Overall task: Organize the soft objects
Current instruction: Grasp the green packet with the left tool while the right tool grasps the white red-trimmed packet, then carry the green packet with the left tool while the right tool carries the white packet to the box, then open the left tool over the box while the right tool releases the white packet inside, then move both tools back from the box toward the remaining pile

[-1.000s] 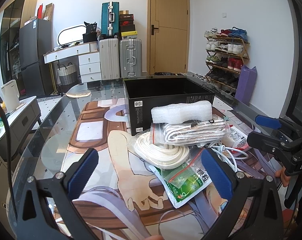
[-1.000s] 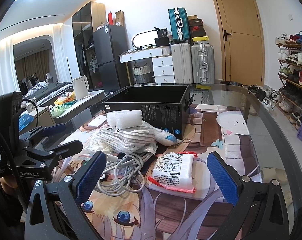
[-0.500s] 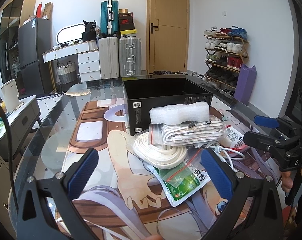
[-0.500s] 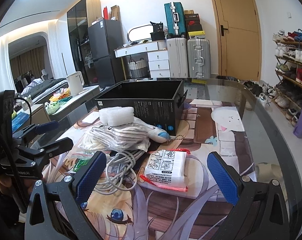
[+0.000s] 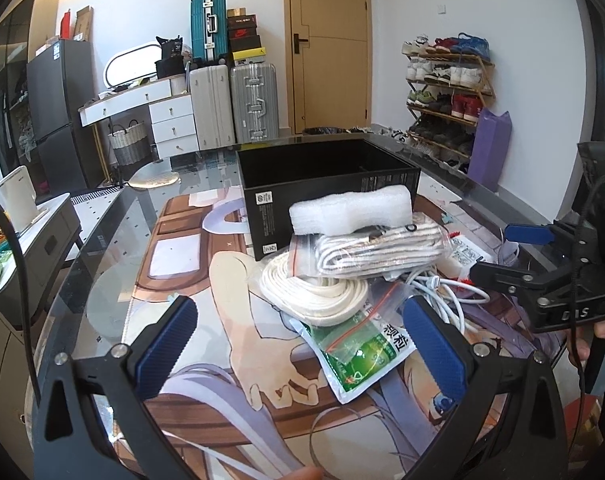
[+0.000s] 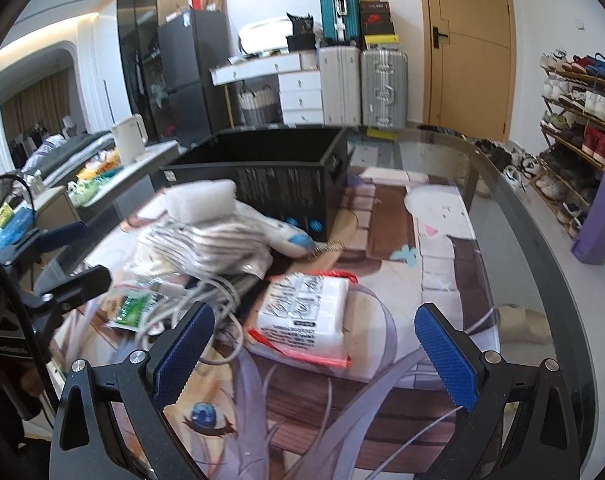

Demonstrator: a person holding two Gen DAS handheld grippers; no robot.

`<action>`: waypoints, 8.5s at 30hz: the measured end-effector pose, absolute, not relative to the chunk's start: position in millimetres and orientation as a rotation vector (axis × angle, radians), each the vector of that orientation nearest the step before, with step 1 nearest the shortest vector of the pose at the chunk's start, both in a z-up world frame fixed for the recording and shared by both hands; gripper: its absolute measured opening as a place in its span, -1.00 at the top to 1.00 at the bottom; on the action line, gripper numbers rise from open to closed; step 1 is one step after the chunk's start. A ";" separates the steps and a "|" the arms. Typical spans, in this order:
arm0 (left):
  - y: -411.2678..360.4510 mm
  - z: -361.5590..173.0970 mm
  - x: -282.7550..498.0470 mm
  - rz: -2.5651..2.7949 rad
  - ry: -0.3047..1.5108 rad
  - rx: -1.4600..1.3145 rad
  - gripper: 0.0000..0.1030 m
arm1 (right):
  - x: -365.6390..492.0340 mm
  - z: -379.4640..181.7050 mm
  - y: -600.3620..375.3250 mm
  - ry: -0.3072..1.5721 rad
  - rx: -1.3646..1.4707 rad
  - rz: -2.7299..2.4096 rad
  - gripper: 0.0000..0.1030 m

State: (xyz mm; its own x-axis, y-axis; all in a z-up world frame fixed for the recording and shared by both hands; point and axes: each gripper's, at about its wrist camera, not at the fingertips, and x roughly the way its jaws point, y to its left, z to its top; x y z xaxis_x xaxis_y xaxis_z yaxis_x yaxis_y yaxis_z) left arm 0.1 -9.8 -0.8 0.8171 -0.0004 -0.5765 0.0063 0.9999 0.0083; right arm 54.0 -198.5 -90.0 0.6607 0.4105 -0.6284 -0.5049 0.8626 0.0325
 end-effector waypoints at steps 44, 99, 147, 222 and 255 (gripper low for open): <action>-14.6 -25.8 35.2 -0.027 0.849 -0.101 -1.00 | 90.2 -113.9 -187.4 0.816 -0.180 0.496 -0.43; -21.7 -3.7 -10.1 -0.289 0.864 -0.118 0.47 | 66.0 -89.5 -188.6 0.730 -0.194 0.575 0.11; 12.7 55.3 51.8 -0.207 0.611 -0.146 0.47 | 78.5 -30.9 -179.6 0.561 -0.201 0.609 0.11; 25.3 40.0 64.6 -0.017 0.590 -0.089 -1.00 | 107.2 -24.9 -157.7 0.496 -0.126 0.617 -0.99; 34.2 20.4 44.2 0.007 0.662 -0.072 -1.00 | 68.7 -57.0 -137.6 0.670 -0.248 0.697 -0.99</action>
